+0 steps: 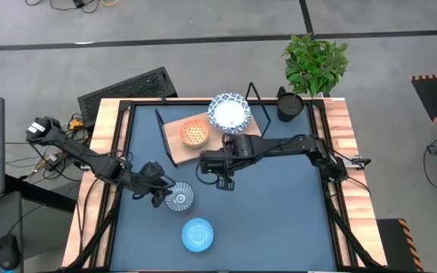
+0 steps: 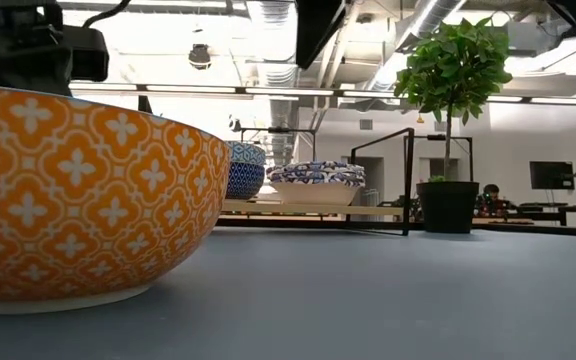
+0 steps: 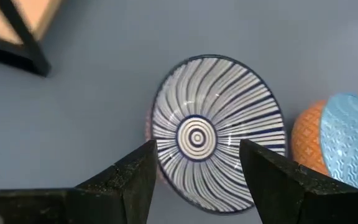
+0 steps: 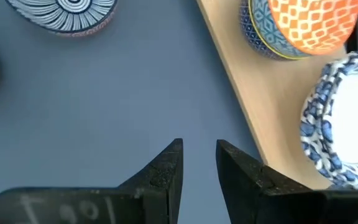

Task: Place and stack bowls onto a shelf
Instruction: Stack the dark blue patterned bowl on top of the orange patterned bowl on the shelf

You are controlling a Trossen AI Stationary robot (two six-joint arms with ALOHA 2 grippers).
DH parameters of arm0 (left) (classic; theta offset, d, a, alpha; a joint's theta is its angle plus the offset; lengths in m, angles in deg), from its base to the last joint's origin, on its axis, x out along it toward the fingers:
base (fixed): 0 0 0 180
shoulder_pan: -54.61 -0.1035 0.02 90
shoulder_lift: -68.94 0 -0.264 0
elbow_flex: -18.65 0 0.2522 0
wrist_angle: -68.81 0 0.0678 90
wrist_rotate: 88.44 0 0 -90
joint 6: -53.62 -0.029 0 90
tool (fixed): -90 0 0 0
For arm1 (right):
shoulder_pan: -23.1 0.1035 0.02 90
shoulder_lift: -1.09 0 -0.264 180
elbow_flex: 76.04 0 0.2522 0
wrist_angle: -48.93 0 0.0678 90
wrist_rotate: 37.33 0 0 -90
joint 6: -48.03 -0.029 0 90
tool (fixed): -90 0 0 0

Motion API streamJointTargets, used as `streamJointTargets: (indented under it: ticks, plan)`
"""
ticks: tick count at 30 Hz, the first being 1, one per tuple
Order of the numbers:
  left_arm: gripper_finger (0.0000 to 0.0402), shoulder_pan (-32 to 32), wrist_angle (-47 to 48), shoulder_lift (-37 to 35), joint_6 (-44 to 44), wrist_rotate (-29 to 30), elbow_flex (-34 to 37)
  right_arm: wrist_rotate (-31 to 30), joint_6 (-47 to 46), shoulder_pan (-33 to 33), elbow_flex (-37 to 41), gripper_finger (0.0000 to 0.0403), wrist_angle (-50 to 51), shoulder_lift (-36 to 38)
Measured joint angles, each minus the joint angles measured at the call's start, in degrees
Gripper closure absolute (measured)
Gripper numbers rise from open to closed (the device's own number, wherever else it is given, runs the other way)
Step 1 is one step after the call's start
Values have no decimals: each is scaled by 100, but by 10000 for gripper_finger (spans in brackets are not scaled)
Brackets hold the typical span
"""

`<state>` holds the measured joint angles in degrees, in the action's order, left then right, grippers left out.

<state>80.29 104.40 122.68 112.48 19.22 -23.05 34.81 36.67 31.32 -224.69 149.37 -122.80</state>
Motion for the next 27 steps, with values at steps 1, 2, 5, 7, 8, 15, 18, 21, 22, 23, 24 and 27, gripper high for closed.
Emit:
streamJointTargets:
  ticks: [1, 2, 5, 7, 8, 15, 18, 21, 22, 23, 24, 27]
  plan:
    - [188, 34, 54, -2, 91, 79, -2, -44, -24, 27, -6, 282, 6, 14]
    - [188, 64, 118, -5, 195, 146, -2, -55, -48, 52, -7, 282, 30, 26]
    - [188, 113, 346, -11, 485, 243, -2, -53, -70, 94, -4, 282, 30, 27]
    - [188, 147, 477, -11, 621, 224, -2, -55, -82, 115, -4, 282, 8, 29]
    - [188, 170, 520, -11, 685, 205, -2, -55, -89, 115, -4, 282, -15, 29]
    - [188, 341, 630, -13, 947, 12, -2, 206, 243, 149, 511, 282, -1769, 36]
    - [188, 401, 632, -13, 1164, -20, -2, 403, -227, 132, 866, 282, -2578, 13]
    - [188, 503, 635, -13, 1298, -94, -2, 455, -644, 140, 1192, 282, -3033, -12]
    - [188, 540, 633, -13, 1325, -90, -2, 453, -713, 151, 1318, 282, -3276, -12]
    - [188, 574, 635, -13, 1340, -92, -2, 452, -765, 172, 1458, 282, -3532, -12]
    - [188, 608, 639, -13, 1345, -92, -2, 457, -824, 192, 1584, 282, -3720, -8]
    - [188, 685, 645, -13, 1440, -91, -2, 623, -1074, 220, 1925, 281, -4080, -8]
